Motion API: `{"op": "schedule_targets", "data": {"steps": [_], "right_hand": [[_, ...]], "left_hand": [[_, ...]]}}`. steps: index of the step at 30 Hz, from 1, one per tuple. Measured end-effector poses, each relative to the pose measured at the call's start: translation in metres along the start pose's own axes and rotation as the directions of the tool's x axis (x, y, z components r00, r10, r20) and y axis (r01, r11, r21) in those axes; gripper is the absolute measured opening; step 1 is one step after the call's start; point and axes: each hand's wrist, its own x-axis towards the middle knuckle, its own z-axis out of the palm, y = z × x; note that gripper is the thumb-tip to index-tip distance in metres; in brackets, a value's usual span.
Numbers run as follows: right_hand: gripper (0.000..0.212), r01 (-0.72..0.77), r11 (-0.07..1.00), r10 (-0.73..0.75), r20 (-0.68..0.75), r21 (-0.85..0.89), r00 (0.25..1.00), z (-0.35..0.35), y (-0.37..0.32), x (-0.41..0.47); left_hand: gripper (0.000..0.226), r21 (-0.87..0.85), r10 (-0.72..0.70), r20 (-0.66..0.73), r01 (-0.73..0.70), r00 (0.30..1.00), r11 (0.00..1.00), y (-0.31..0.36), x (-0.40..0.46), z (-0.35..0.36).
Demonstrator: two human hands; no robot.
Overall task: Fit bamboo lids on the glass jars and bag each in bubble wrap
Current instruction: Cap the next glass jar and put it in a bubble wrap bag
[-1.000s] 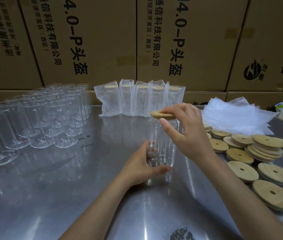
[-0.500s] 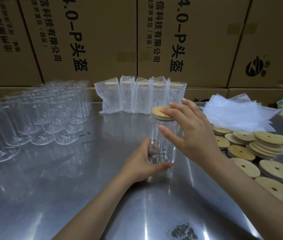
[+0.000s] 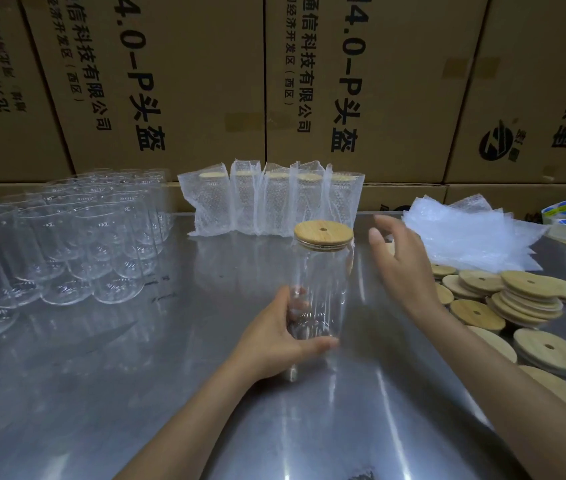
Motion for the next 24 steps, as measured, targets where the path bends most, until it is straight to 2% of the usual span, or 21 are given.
{"op": "schedule_targets", "data": {"steps": [2,4,10,12,15,18,22,24], "right_hand": [[0.042,-0.160,0.962,0.173,0.041,-0.222,0.984,-0.003,0.029,0.021],[0.045,-0.246,0.892,0.299,0.086,-0.379,0.950,-0.009,0.052,0.036],[0.044,-0.319,0.662,0.564,0.171,-0.678,0.808,-0.007,0.084,0.048],[0.037,-0.282,0.620,0.555,0.156,-0.732,0.817,-0.003,0.088,0.048],[0.026,-0.235,0.627,0.475,0.126,-0.743,0.871,-0.001,0.096,0.047],[0.023,-0.235,0.652,0.425,0.091,-0.721,0.900,-0.001,0.100,0.046],[0.025,-0.162,0.588,0.347,0.066,-0.792,0.936,-0.004,0.097,0.046],[0.022,-0.151,0.614,0.306,0.057,-0.775,0.950,-0.005,0.095,0.044]], "left_hand": [[0.074,0.014,0.002,0.006,-0.002,1.000,1.000,0.001,-0.002,-0.002],[0.069,0.023,0.002,0.009,-0.002,1.000,1.000,0.001,-0.003,-0.003],[0.071,0.031,-0.009,0.006,0.008,1.000,0.999,0.005,-0.004,-0.001],[0.072,0.034,-0.002,0.009,0.002,1.000,0.999,0.005,-0.004,-0.001],[0.068,0.030,0.008,0.009,-0.008,1.000,1.000,0.005,-0.004,-0.001],[0.068,0.024,0.008,0.006,-0.008,1.000,1.000,0.005,-0.004,0.000],[0.069,0.025,0.001,0.008,-0.002,1.000,1.000,0.004,-0.004,0.000],[0.068,0.027,0.000,0.009,0.000,1.000,1.000,0.004,-0.004,-0.001]]}}
